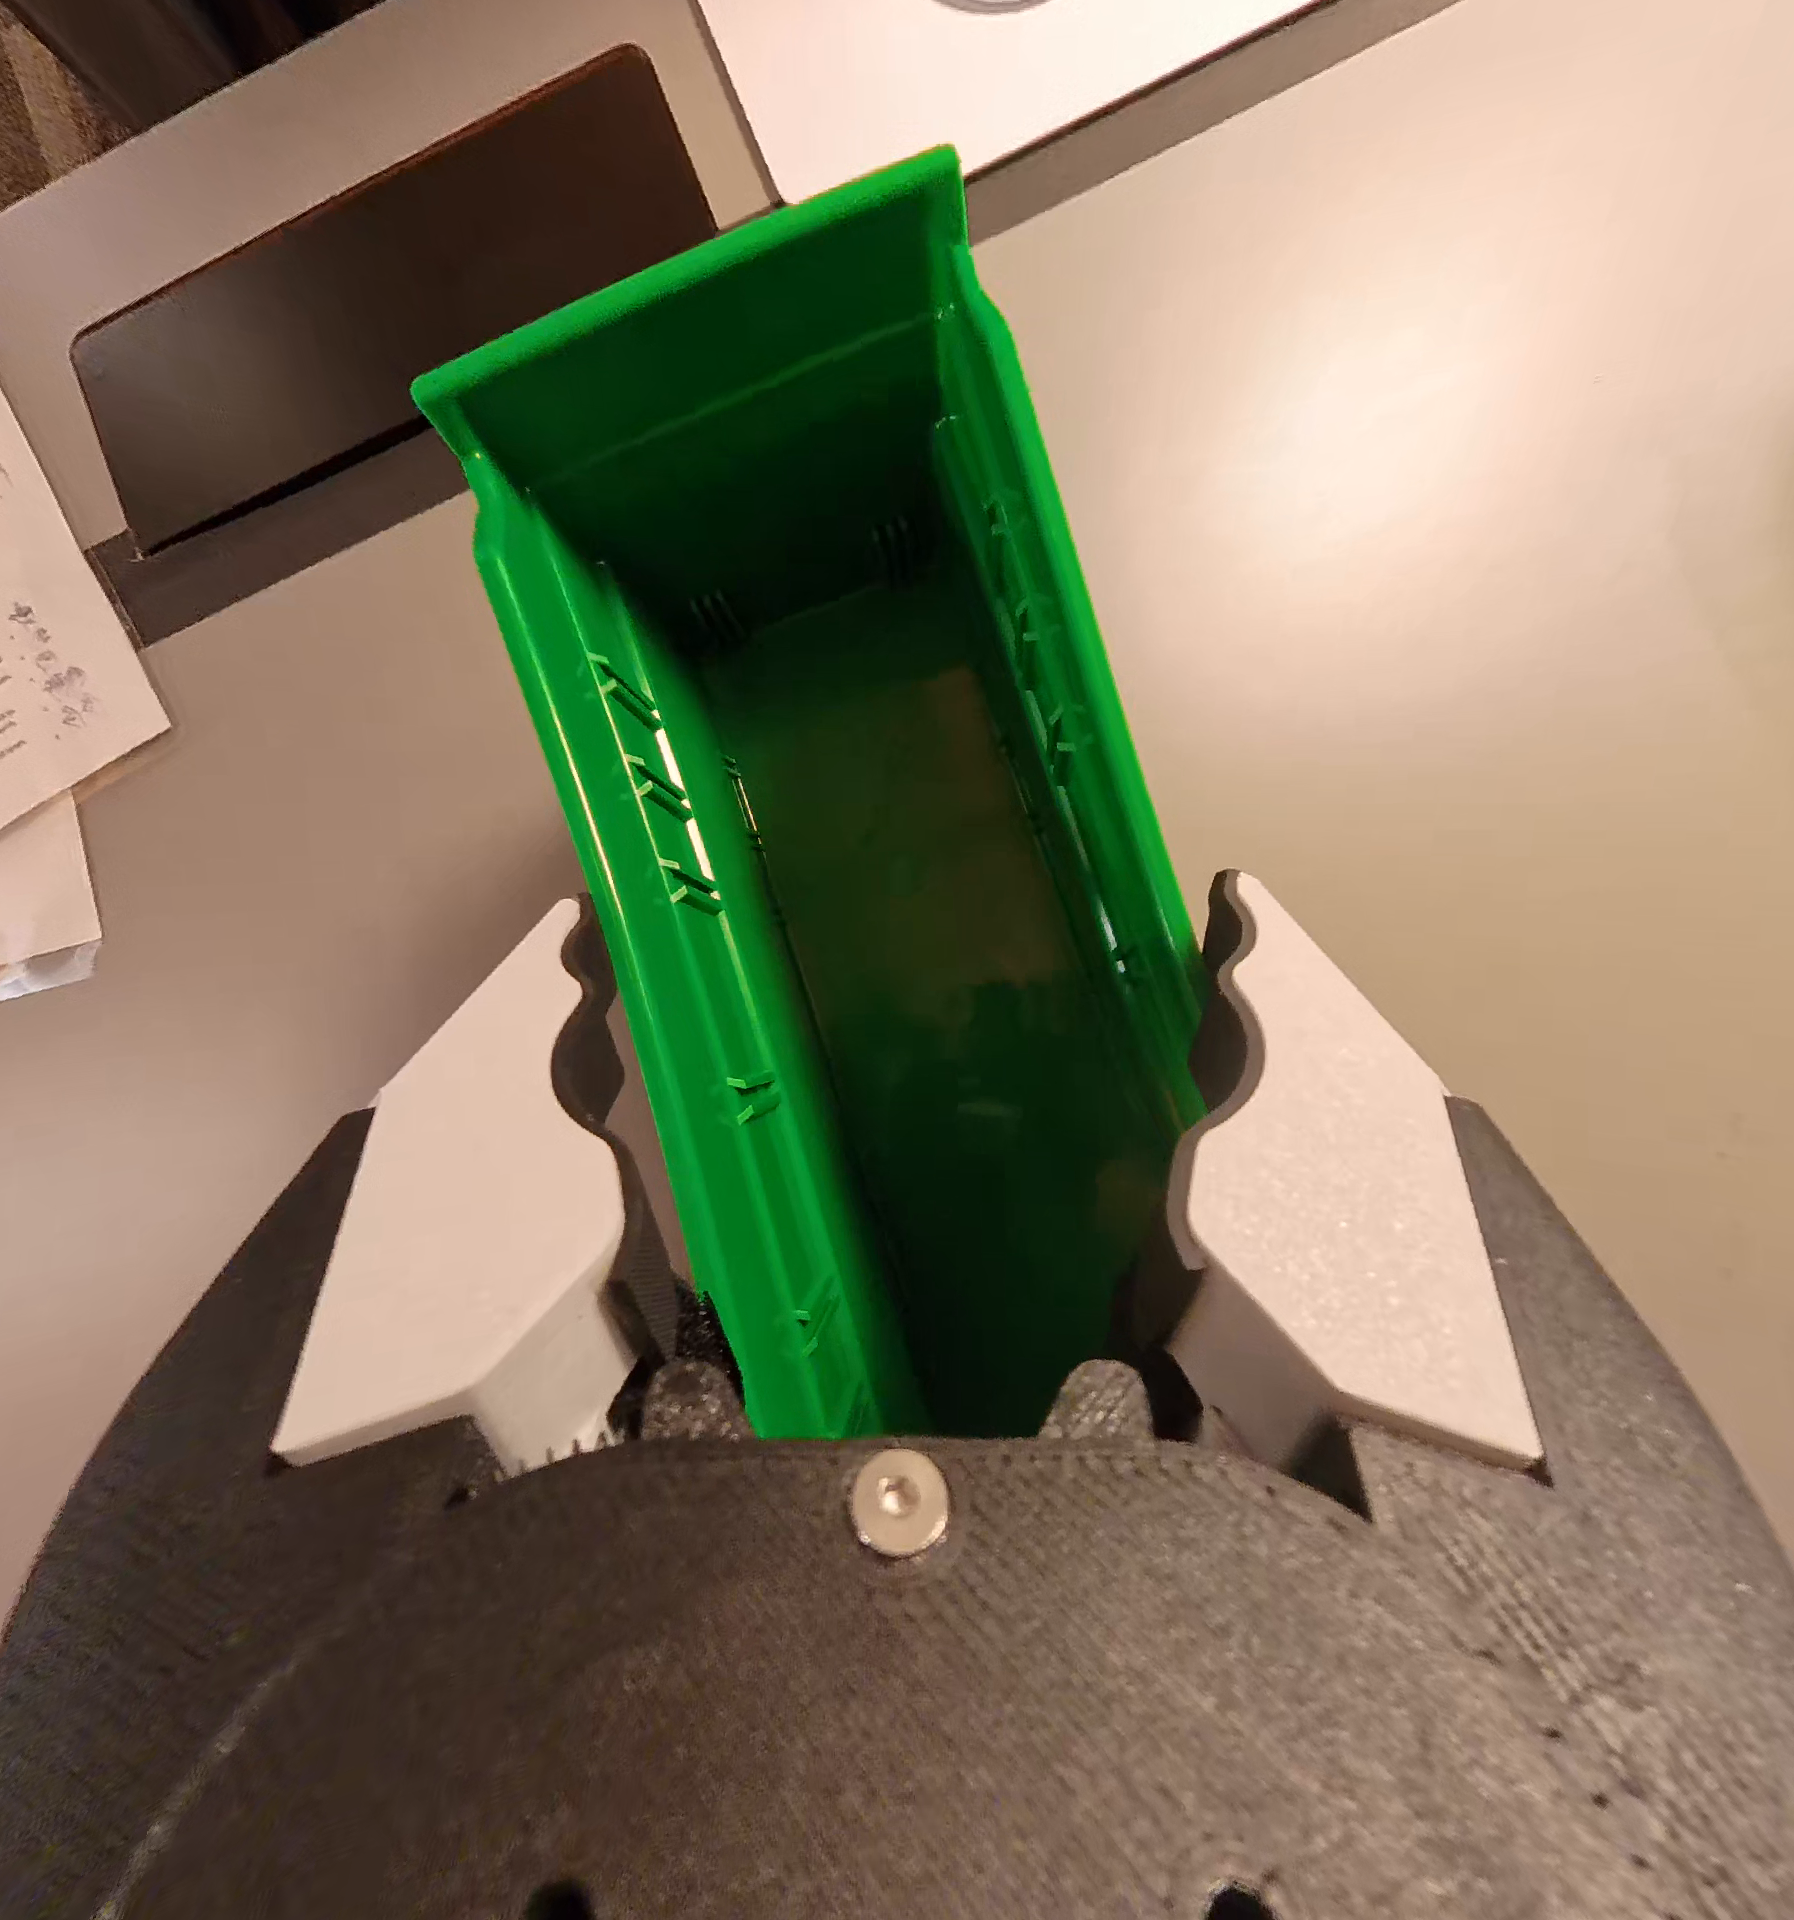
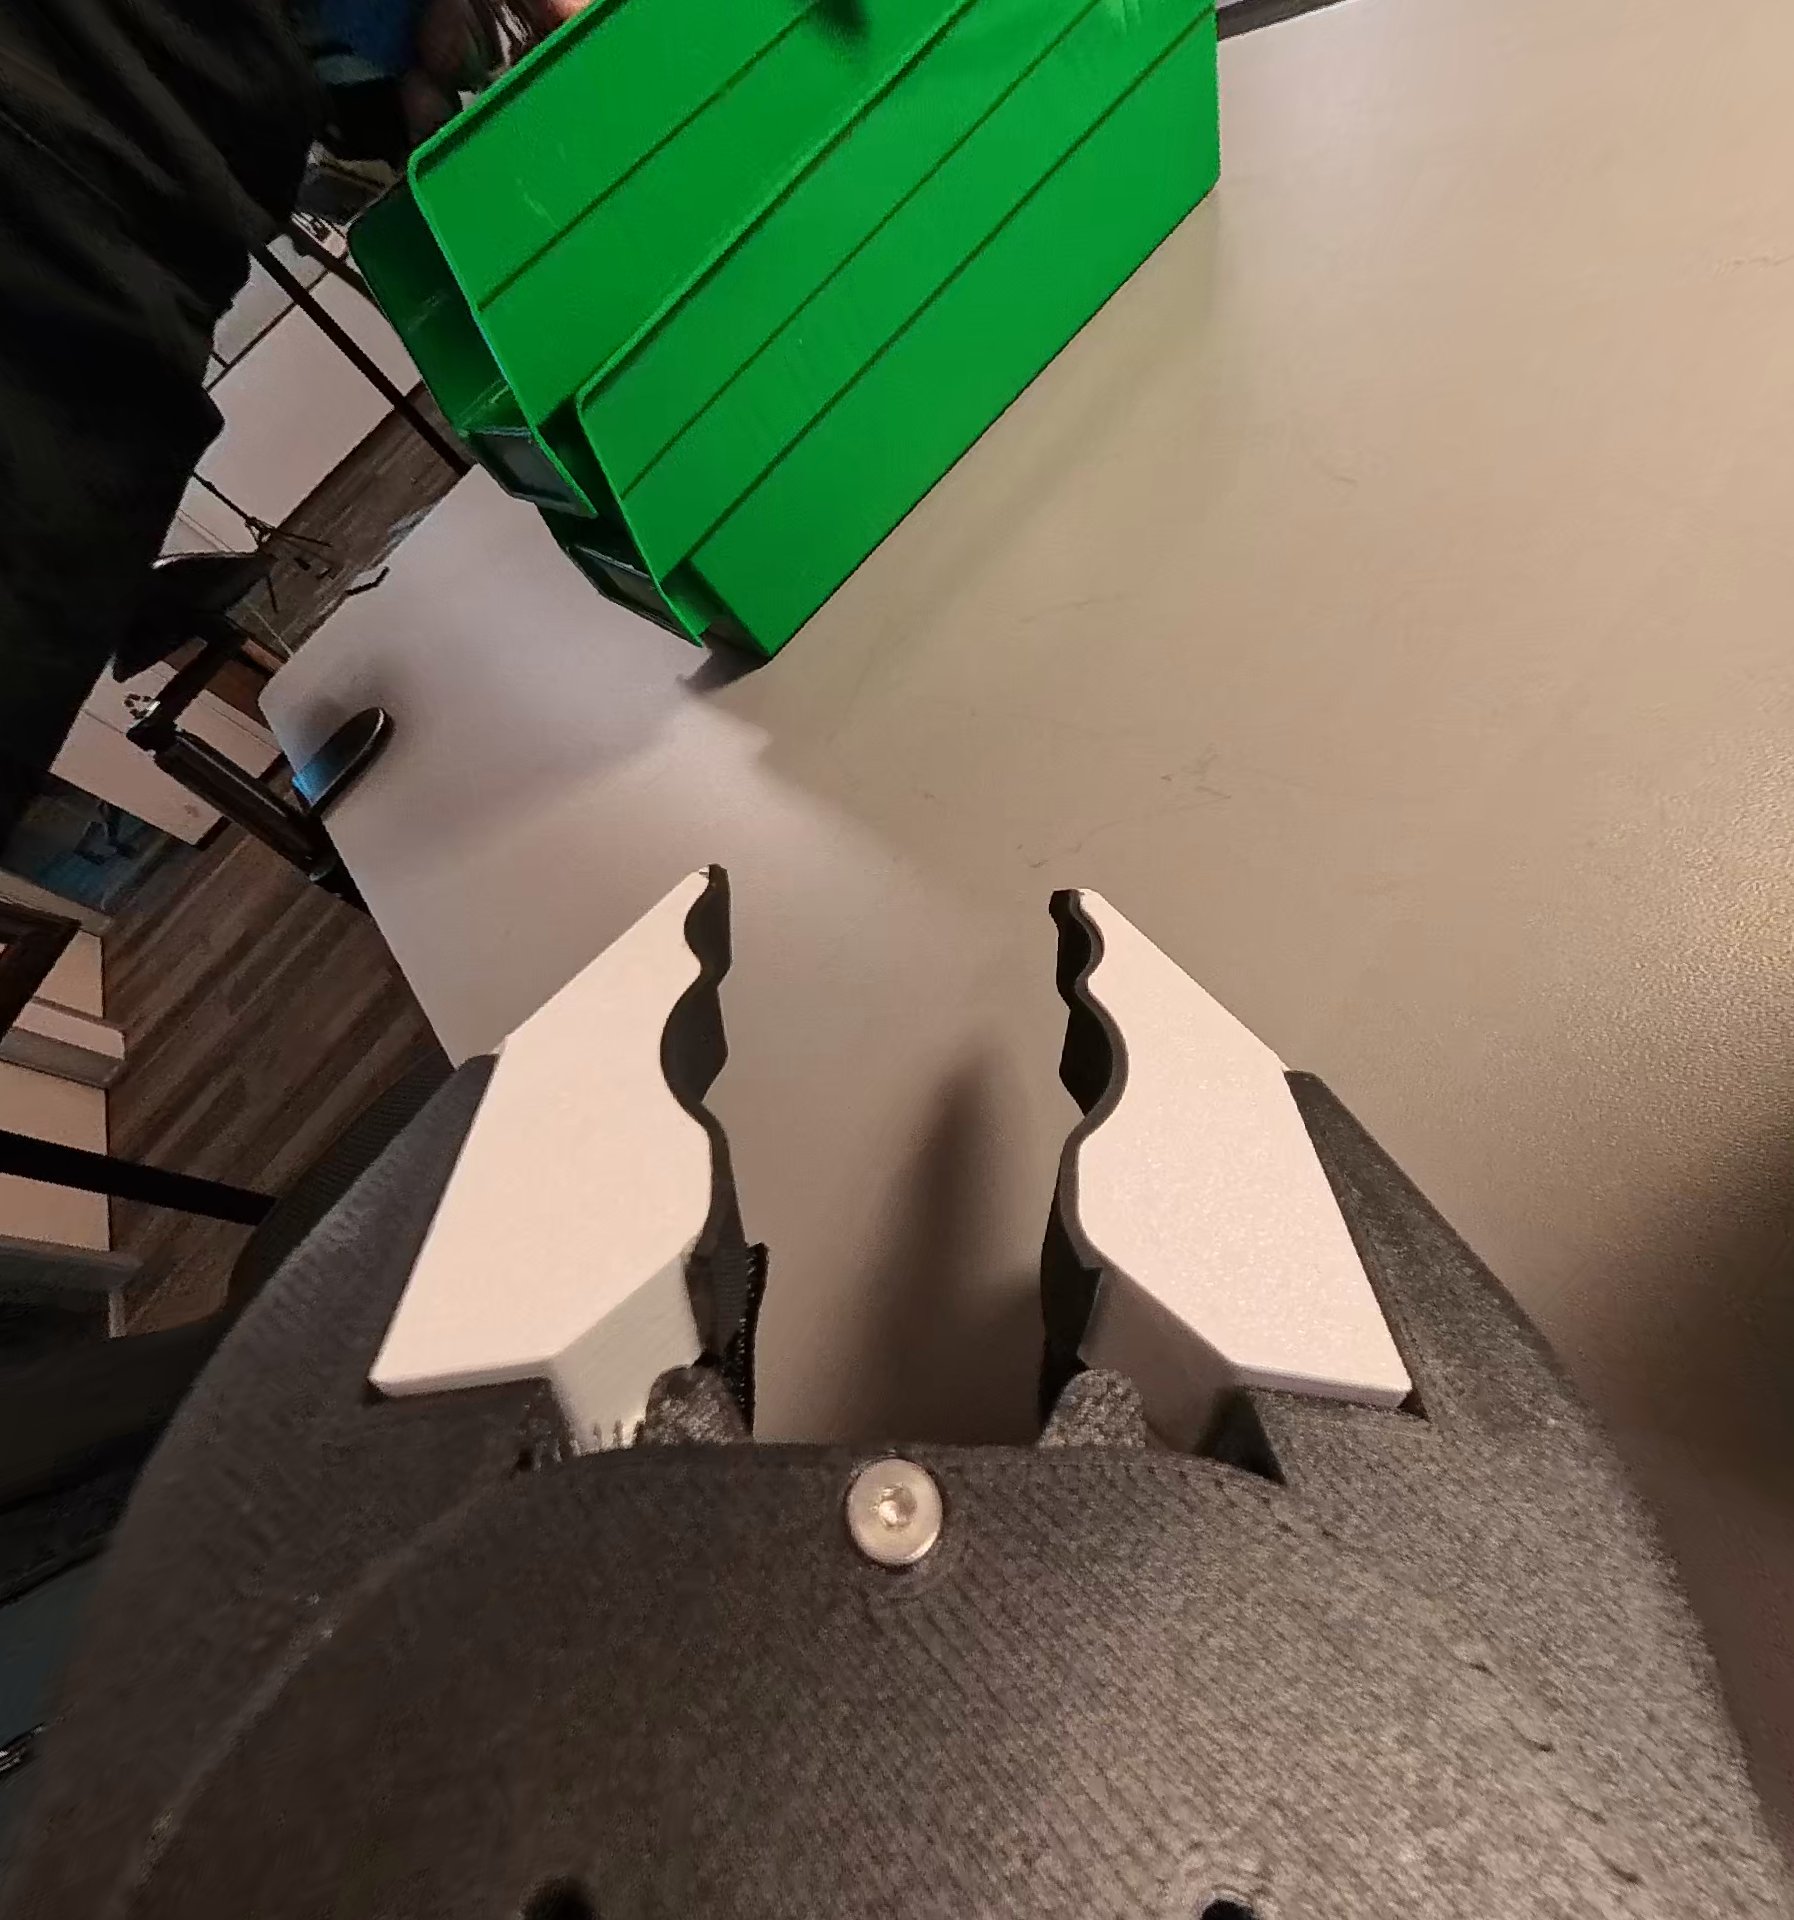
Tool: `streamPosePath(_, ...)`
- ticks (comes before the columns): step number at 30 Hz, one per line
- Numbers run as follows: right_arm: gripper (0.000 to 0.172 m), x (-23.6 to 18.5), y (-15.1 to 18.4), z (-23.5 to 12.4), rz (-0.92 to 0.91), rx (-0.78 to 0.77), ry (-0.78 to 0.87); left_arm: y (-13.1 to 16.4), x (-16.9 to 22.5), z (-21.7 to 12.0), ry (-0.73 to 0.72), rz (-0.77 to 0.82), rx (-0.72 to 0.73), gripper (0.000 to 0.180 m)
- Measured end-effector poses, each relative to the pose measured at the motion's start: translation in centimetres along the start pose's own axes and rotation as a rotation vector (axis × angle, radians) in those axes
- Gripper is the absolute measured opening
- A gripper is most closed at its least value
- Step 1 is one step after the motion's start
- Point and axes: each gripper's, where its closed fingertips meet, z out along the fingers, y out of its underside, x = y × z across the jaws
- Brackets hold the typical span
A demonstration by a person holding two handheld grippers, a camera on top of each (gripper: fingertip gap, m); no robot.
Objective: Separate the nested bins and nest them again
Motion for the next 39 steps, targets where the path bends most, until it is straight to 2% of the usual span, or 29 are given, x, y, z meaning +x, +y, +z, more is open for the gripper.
streamPosePath(1,0.065,0.0,0.0,0.0,0.0,-0.001,0.0,-0.2,-0.1,-0.1,0.001,-0.008,0.01,0.113)
streamPosePath(14,0.065,0.0,0.0,0.0,-0.006,-0.002,0.005,0.7,0.3,1.3,-0.03,-0.012,0.01,0.123)
streamPosePath(19,0.065,0.0,0.0,0.0,-0.003,0.001,0.001,-1.9,0.8,-1.3,-0.044,-0.009,0.131,0.118)
streamPosePath(22,0.065,0.0,0.0,0.0,-0.004,-0.001,0.001,-3.7,3.6,-3.8,0.053,-0.024,0.213,0.118)
streamPosePath(25,0.065,0.0,0.0,0.0,-0.01,0.0,0.005,-4.5,8.1,-5.6,0.166,0.013,0.256,0.117)
streamPosePath(32,0.068,-0.4,-0.3,-1.8,-0.06,0.021,0.01,-3.6,18.9,-7.1,0.401,0.127,0.267,0.117)
streamPosePath(36,0.069,1.2,-4.3,-7.5,-0.103,0.172,0.127,-2.5,22.5,-7.0,0.461,0.183,0.261,0.117)
streamPosePath(39,0.07,4.1,-6.9,-12.7,-0.11,0.307,0.293,-1.5,24.1,-6.4,0.493,0.199,0.246,0.117)
